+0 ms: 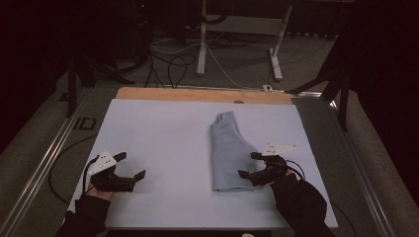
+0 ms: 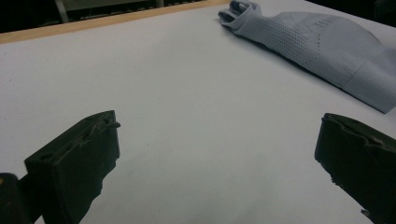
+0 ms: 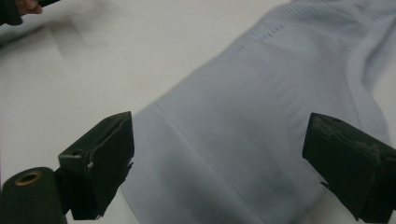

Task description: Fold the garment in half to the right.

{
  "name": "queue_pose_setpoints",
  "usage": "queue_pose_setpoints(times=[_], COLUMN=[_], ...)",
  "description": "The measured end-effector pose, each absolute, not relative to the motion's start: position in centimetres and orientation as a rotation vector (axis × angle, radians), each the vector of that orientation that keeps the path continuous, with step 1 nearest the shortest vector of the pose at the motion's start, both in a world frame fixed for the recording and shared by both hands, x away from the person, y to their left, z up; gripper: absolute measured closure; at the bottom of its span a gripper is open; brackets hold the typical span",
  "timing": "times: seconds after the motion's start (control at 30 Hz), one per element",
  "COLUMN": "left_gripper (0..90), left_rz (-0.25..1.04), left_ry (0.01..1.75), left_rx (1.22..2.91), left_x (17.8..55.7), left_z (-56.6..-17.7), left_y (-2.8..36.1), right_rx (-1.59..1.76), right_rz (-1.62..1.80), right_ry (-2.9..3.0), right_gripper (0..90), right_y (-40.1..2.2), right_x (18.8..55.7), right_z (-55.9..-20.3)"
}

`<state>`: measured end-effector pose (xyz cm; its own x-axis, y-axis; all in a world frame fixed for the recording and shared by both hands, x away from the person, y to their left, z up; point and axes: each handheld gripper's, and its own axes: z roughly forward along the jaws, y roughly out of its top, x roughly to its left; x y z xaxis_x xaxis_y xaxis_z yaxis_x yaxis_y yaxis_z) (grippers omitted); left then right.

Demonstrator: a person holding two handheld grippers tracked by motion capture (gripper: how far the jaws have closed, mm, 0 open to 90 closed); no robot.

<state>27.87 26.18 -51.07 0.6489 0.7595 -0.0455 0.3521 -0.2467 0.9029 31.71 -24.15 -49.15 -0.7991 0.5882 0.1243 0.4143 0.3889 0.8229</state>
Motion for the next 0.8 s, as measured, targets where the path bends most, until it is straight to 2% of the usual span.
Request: queue_pose_setpoints(times=[0.5, 0.8], left_gripper=[1.1, 1.1], left_rz=[0.498, 0.491], left_ry=[0.886, 0.871], left_rx=[1.849, 1.856], left_x=[27.8, 27.7], left_z=[-51.1, -51.2], left_y=[26.1, 26.1], right_rx=[0.988, 1.024], right_rz=[1.307, 1.280], right_ry=[2.374, 2.317], right_gripper=[9.2, 9.2], right_y=[-28.3, -29.5], right_x=[29.7, 28.3], right_z=[-51.0, -51.9])
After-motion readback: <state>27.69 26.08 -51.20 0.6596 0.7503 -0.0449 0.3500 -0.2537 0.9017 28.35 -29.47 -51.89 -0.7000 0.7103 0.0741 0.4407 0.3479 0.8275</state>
